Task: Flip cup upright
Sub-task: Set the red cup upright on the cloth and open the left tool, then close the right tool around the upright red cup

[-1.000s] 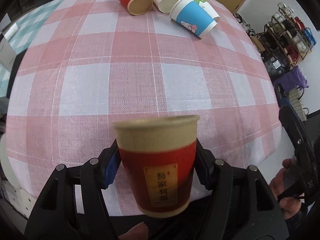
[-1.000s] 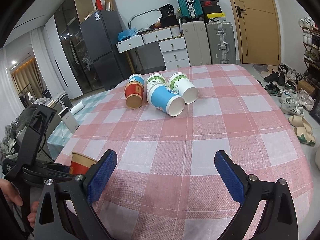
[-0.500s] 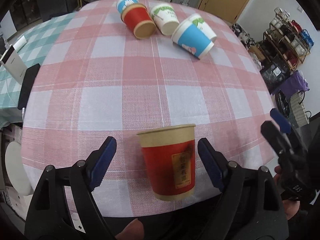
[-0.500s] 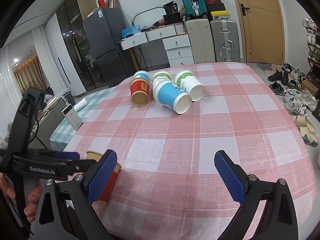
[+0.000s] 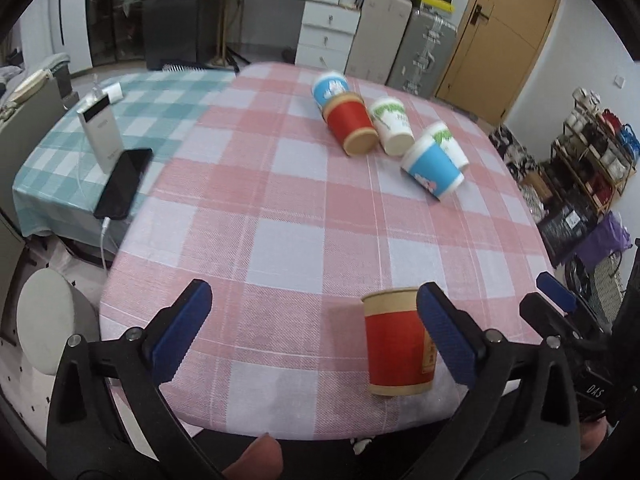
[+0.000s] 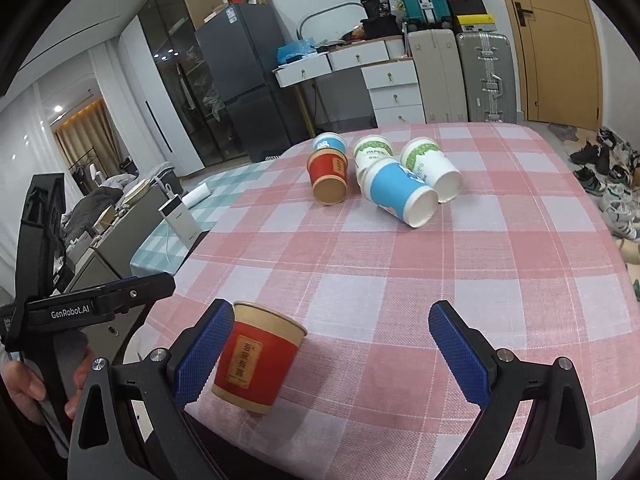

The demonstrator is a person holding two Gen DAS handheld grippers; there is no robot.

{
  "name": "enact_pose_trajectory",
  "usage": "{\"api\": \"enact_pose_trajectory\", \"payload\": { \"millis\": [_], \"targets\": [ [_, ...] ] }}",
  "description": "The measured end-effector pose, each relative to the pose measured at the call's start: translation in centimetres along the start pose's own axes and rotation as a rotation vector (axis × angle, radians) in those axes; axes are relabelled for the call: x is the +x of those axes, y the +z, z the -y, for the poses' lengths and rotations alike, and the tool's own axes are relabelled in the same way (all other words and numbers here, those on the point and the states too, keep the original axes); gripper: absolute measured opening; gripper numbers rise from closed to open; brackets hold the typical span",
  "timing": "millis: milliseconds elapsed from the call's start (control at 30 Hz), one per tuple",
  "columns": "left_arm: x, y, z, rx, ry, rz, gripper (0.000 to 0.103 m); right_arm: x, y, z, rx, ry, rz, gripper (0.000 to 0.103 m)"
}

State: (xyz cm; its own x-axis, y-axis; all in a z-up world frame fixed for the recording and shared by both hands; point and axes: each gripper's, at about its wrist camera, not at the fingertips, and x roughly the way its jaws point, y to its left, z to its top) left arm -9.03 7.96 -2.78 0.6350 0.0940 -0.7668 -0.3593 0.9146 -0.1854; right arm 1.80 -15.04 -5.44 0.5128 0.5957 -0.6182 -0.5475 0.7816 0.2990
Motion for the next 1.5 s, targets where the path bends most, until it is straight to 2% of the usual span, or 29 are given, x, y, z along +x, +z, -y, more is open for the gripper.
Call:
{"api": "enact_pose_trajectory", "payload": {
  "millis": [133,233,400,533,667,967,1100,1167,1200,1333,1500],
  "targets": [
    [-2.5,-0.3,-0.7,0.022,0.034,0.109,0.102,-0.1,0.5,-0.9,-0.005,0.023,-0.003,0.100],
    [-3.6,-0.4,-1.3,0.025,0.072,0.145,0.102,1.6,0.5,-1.0,0.049,0.079,-0.106,0.100],
    [-3.9,-1.0,-2.5,0.017,0.083,0.119,0.102,6.9,0.0,-0.4,0.202,0.231,-0.371,0.100],
    [-3.4,-1.8,-2.9,0.040,0.098,0.081,0.102,10.3,-0.1,-0.8,0.258,0.311,-0.524,0.100],
    [-3.2,-2.3,-4.0,0.017,0.086,0.072,0.102,12.5,0.0,-1.4,0.268,0.290,-0.624,0.100],
    [-1.6,-2.5,-5.7,-0.016,0.073,0.013,0.102,15.3,0.4,-2.4,0.276,0.280,-0.676,0.099],
    [-1.0,-2.5,-6.0,-0.028,0.067,-0.005,0.102,15.6,0.5,-2.2,0.282,0.263,-0.679,0.088],
    [-0.7,-2.6,-6.0,-0.022,0.070,-0.010,0.102,15.8,0.4,-2.2,0.277,0.264,-0.684,0.079],
    [-0.7,-2.6,-6.0,-0.021,0.070,-0.010,0.102,15.9,0.3,-2.2,0.277,0.263,-0.686,0.070],
    [-0.3,-2.6,-6.0,-0.029,0.064,-0.020,0.102,15.6,0.5,-2.0,0.282,0.260,-0.667,0.064],
    [0.1,-2.6,-6.1,-0.036,0.062,-0.028,0.102,14.4,0.7,-1.9,0.252,0.264,-0.612,0.063]
  ]
}}
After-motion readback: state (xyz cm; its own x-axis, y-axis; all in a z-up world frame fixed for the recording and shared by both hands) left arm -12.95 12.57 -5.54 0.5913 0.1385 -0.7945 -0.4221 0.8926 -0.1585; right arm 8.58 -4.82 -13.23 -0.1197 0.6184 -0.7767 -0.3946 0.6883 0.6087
